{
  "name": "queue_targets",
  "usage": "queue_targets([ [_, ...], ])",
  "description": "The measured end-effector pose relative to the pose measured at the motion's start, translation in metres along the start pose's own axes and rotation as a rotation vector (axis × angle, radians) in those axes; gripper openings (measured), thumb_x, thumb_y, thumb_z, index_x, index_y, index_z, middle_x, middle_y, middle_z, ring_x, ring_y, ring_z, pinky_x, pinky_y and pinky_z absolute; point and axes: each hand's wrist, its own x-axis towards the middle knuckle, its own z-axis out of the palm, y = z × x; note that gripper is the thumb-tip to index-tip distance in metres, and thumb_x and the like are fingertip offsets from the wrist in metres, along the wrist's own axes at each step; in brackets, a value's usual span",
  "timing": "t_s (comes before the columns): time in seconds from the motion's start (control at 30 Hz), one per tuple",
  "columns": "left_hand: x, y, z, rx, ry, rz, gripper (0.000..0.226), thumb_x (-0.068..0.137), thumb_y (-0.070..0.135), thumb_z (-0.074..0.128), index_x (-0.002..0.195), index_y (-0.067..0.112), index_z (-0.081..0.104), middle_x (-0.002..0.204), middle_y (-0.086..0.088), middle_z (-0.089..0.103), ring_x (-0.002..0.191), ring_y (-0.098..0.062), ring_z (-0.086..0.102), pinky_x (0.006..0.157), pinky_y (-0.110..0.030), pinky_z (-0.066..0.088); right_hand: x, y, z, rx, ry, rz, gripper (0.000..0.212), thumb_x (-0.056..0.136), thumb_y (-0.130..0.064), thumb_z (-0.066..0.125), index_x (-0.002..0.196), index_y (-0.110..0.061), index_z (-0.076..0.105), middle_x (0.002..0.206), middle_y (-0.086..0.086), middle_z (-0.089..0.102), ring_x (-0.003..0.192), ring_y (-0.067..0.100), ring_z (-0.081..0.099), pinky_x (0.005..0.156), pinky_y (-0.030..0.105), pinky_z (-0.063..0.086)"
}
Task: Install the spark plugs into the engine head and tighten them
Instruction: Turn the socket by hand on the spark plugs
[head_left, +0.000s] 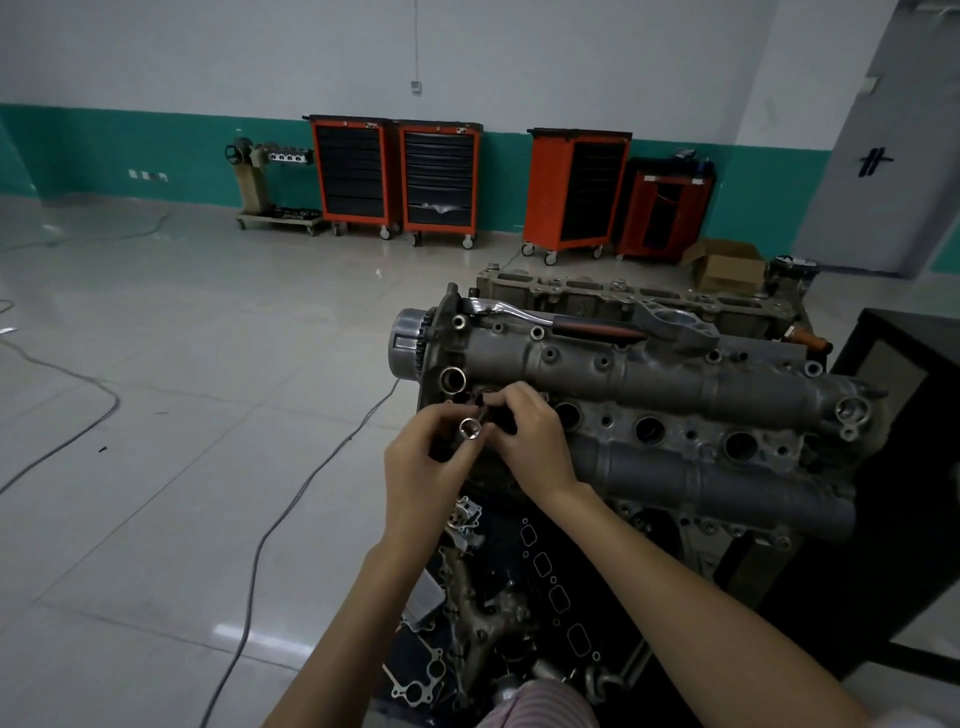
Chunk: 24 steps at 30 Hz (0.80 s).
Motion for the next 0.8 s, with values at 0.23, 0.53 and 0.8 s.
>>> queue_targets([
  [0.23,0.004,0.0,-0.002,0.082,-0.011,0.124,0.022,0.079,0.005,0.072,0.099,0.013,0.07,0.092,0.005,0.07,0.081,-0.005,0.065,0.069,-0.02,0.052,-0.004,-0.007,0.011,0.026,0.106,0.125,0.016,0.072,-0.007,0.064,0.085,-0.005,0.055,0.088,0.006,0.055,0.081,0.015,0.049,0.07,0.027,0.041],
  [0.53,0.007,-0.006,-0.007,-0.014,-0.207,0.132,0.041,0.086,-0.004,0.058,0.115,0.026,0.061,0.101,0.01,0.066,0.094,-0.005,0.062,0.085,-0.019,0.048,-0.018,-0.012,0.011,-0.013,0.069,0.016,0.035,0.082,0.009,0.056,0.116,0.004,0.058,0.114,0.018,0.062,0.108,0.028,0.059,0.094,0.039,0.046],
  [0.8,0.018,-0.002,-0.003,0.04,-0.155,0.218,0.024,0.08,0.008,0.07,0.103,0.012,0.066,0.099,0.01,0.065,0.092,-0.003,0.062,0.078,-0.01,0.045,-0.013,-0.012,0.021,-0.025,0.271,0.106,0.005,0.077,-0.003,0.061,0.08,0.001,0.06,0.08,0.011,0.058,0.074,0.022,0.055,0.065,0.034,0.046],
])
